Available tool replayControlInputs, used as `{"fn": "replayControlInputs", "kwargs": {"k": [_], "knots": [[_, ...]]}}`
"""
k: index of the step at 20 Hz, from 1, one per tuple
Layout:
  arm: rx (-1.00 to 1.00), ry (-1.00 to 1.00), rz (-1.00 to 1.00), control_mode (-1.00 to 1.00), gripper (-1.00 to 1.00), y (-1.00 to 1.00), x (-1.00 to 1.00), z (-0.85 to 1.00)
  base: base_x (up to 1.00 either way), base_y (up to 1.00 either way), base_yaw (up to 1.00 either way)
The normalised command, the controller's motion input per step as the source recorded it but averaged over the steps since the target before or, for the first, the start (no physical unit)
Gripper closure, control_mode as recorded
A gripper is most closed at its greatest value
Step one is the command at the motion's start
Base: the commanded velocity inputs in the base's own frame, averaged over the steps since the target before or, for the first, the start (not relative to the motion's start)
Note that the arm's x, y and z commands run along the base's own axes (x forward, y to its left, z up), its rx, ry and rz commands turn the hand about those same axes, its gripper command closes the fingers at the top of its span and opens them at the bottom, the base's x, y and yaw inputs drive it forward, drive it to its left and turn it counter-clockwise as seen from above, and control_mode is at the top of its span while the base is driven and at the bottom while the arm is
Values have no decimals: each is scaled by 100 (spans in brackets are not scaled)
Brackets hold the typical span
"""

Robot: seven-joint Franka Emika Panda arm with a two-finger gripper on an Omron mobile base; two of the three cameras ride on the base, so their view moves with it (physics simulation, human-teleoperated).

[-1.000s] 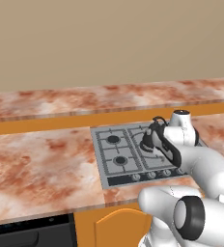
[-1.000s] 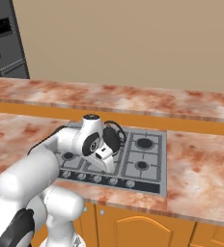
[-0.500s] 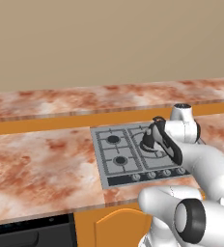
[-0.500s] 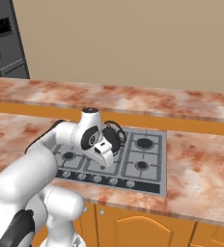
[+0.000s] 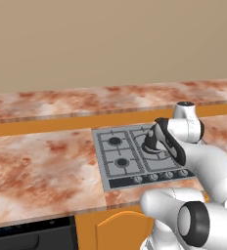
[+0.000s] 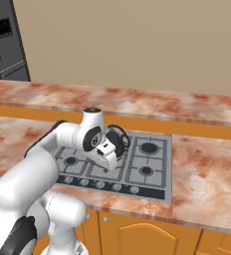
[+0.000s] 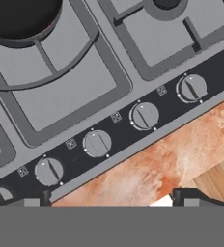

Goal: The kettle is done boiling. Turn off the stove, then wait for 300 timesteps before moving the kettle to the dining table.

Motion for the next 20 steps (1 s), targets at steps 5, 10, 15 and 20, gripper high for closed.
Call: {"fn": "replayControlInputs", "kwargs": {"k": [5,10,15,20], "knots": [[0,0,2,-100,-100,0,0,11,0,0,0],[0,0,7,-100,-100,-3,0,15,0,0,0],[0,0,12,-100,-100,-7,4,2,0,0,0],[0,0,12,-100,-100,-11,16,0,0,0,0]]}}
